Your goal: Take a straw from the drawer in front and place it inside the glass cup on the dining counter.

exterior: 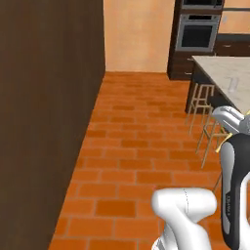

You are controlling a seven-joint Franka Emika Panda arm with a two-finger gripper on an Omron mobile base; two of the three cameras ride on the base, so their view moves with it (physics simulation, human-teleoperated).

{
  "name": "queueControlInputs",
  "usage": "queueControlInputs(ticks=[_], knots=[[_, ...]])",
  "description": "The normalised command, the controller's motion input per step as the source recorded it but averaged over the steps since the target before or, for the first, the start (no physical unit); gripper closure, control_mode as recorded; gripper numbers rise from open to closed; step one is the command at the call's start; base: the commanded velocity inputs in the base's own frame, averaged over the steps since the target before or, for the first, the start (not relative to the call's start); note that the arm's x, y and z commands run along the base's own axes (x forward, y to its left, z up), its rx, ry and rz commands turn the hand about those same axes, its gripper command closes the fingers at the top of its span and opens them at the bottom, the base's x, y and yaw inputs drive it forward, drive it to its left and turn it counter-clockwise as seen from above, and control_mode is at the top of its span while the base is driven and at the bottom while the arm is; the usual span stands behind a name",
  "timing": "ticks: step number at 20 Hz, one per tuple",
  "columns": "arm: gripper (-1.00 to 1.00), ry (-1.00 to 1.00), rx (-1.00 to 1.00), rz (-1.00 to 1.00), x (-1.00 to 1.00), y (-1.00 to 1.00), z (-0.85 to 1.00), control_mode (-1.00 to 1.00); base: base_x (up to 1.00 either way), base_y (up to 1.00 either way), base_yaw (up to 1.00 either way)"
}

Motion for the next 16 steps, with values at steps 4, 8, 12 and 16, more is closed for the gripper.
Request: queueControlInputs(ticks=[4, 8, 12, 16], knots=[[1.0, 0.0, 0.0, 0.0, 0.0, 0.0, 0.0, 1.0, 0.93, 0.4, -0.52], [1.0, 0.0, 0.0, 0.0, 0.0, 0.0, 0.0, 1.0, 0.89, 0.39, -0.54], [1.0, 0.0, 0.0, 0.0, 0.0, 0.0, 0.0, 1.0, 0.93, 0.42, -0.53], [1.0, 0.0, 0.0, 0.0, 0.0, 0.0, 0.0, 1.0, 0.95, 0.47, -0.52]])
